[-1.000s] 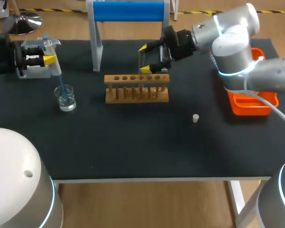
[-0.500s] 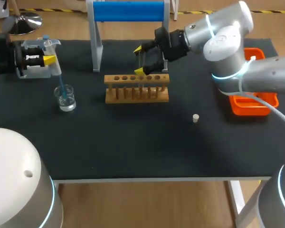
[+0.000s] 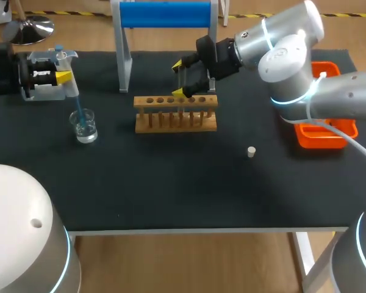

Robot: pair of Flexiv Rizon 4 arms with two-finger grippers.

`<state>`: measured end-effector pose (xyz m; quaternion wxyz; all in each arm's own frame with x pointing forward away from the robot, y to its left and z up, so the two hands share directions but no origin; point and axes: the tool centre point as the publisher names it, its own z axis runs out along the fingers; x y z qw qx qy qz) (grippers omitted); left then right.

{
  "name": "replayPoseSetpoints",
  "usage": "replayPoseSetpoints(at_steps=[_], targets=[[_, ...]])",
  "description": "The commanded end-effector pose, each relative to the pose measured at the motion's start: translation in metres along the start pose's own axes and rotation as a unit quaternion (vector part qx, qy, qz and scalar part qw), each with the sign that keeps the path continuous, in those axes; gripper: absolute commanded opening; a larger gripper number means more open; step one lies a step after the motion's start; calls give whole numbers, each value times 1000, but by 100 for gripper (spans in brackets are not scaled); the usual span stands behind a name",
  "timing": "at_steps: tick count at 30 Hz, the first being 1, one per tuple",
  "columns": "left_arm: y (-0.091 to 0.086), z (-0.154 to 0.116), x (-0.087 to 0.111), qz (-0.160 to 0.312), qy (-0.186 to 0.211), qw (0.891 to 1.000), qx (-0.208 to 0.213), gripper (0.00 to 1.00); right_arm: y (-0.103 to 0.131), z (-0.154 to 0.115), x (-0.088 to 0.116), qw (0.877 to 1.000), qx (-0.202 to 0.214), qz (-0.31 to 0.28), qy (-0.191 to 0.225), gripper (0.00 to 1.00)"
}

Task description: Invert the test tube, pick up the pipette, mount the tip to pipette, aspirate from beaker and dispense into the tube, eject the tip, return the pipette, and cap with the stopper.

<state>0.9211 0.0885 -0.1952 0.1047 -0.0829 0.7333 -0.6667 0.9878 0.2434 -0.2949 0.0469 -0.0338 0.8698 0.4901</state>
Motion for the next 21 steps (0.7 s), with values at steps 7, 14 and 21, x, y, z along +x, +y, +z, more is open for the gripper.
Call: replayPoseSetpoints(at_steps=[7, 14, 21], targets=[[-1, 0, 0, 0, 0, 1000, -1, 0, -2, -3, 2, 1000, 6, 5, -5, 100], [-1, 0, 0, 0, 0, 1000, -1, 0, -3, -4, 2, 1000, 7, 7, -4, 100], [-1, 0, 0, 0, 0, 1000, -1, 0, -3, -4, 2, 1000, 7, 7, -4, 100]])
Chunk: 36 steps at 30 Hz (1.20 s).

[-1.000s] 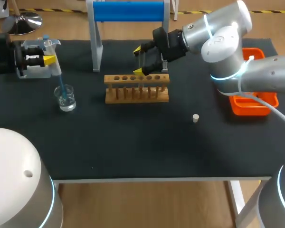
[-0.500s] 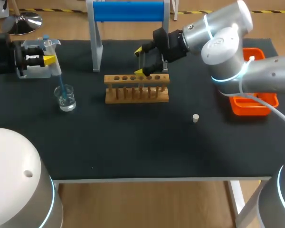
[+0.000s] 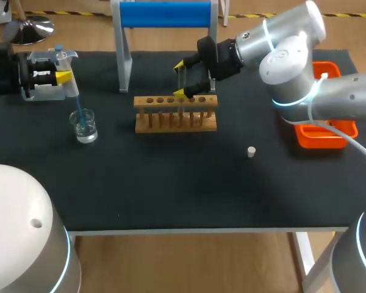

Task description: Invert the test tube, pick up the pipette, mount the tip to pipette, aspirate from beaker and dispense into the tube, eject the tip, return the pipette, and cap with the stopper.

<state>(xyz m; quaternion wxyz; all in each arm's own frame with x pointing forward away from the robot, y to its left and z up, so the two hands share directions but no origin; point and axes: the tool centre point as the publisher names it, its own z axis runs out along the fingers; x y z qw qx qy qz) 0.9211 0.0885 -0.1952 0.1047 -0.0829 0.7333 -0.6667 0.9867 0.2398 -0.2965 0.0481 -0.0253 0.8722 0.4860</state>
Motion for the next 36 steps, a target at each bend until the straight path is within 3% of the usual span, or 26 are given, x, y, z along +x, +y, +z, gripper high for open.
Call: replayPoseSetpoints(at_steps=[1, 13, 30, 36], targets=[[-1, 0, 0, 0, 0, 1000, -1, 0, 1, -2, 1, 1000, 2, 0, 1, 100], [-4, 0, 0, 0, 0, 1000, -2, 0, 1, -2, 1, 1000, 2, 0, 1, 100], [-74, 6, 2, 31, -3, 998, -53, 0, 1, -2, 1, 1000, 2, 0, 1, 100], [-121, 15, -1, 37, -1, 998, -53, 0, 1, -2, 1, 1000, 2, 0, 1, 100]])
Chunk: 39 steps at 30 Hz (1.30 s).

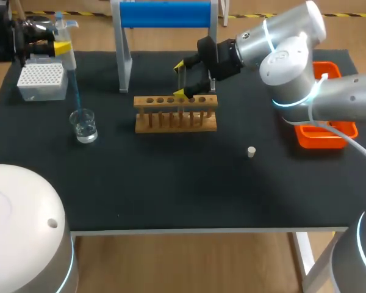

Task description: Invert the test tube, pick up the pipette, mount the tip to pipette, aspirate from beaker and dispense into the tube, eject the tip, return the pipette, and cap with the stopper.

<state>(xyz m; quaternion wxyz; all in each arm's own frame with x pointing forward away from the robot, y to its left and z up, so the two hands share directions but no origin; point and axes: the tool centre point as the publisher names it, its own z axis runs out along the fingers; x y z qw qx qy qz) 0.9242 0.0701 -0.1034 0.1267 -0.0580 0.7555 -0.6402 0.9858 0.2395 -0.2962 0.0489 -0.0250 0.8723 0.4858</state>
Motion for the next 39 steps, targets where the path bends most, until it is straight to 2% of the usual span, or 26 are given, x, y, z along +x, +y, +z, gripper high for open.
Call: replayPoseSetpoints(at_steps=[1, 6, 12, 18, 27, 32, 39], targets=[[-36, 5, -3, -1, -1, 1000, -29, 0, 0, -1, 0, 1000, 1, 0, 1, 100], [-83, 21, -12, -4, 15, 1000, -19, 0, 0, -1, 0, 1000, 1, 0, 1, 100], [-137, 52, -24, -9, 37, 999, -6, 0, 0, -1, 0, 1000, 1, 0, 1, 100], [-174, 88, -34, -6, 60, 998, -2, 0, 0, -1, 0, 1000, 1, 0, 1, 100], [-190, 142, -32, -20, 105, 994, 14, 0, 0, -1, 0, 1000, 1, 0, 1, 100], [-188, 172, -22, -33, 138, 989, 29, 0, 0, -1, 0, 1000, 1, 0, 1, 100], [-184, 201, -13, -43, 169, 983, 48, 0, 0, -1, 0, 1000, 1, 0, 1, 100]])
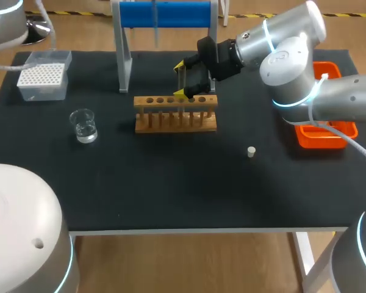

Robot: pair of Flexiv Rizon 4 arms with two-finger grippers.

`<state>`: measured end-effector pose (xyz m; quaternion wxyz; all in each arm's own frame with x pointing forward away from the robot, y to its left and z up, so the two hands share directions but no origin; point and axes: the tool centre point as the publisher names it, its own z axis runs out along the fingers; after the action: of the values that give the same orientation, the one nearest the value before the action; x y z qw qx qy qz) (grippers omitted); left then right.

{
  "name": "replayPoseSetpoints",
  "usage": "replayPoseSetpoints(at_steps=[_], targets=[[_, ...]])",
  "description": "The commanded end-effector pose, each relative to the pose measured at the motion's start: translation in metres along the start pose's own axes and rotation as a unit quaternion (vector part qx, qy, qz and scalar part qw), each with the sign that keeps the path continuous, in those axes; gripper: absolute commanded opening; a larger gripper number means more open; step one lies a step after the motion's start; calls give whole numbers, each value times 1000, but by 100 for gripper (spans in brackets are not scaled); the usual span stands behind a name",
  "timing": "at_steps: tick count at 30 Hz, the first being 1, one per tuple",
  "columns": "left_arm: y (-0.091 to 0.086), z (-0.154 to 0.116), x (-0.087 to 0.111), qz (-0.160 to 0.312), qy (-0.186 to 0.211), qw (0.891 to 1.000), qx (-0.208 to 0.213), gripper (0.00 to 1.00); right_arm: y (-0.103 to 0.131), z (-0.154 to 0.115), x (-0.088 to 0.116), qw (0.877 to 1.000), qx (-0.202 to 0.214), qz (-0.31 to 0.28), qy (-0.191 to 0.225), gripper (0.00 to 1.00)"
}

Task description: Invert the test tube, pick up the pipette, mount the tip to pipette, aspirate from beaker and dispense into the tube, eject the tip, return the pipette, and cap with the stopper.

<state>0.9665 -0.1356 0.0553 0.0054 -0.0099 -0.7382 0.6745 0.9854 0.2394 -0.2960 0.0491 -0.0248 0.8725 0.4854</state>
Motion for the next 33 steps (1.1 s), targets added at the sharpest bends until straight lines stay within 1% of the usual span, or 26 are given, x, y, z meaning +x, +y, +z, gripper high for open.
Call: replayPoseSetpoints(at_steps=[1, 3, 7, 9, 12, 33], targets=[[7, 18, -11, -4, 25, 1000, 7, 0, 0, -1, -1, 1000, 1, 0, 2, 100], [8, 26, -13, -4, 36, 999, 13, 0, 0, -1, -1, 1000, 1, 0, 2, 100], [9, 37, -17, -1, 47, 999, 10, 0, 0, -1, -1, 1000, 1, 0, 2, 100], [9, 40, -18, 0, 55, 998, 15, 0, 0, -1, -1, 1000, 1, 0, 2, 100], [9, 43, -20, 5, 58, 998, 11, 0, 0, -1, -1, 1000, 1, 0, 2, 100], [9, 43, -20, 5, 58, 998, 11, 0, 0, -1, -1, 1000, 1, 0, 2, 100]])
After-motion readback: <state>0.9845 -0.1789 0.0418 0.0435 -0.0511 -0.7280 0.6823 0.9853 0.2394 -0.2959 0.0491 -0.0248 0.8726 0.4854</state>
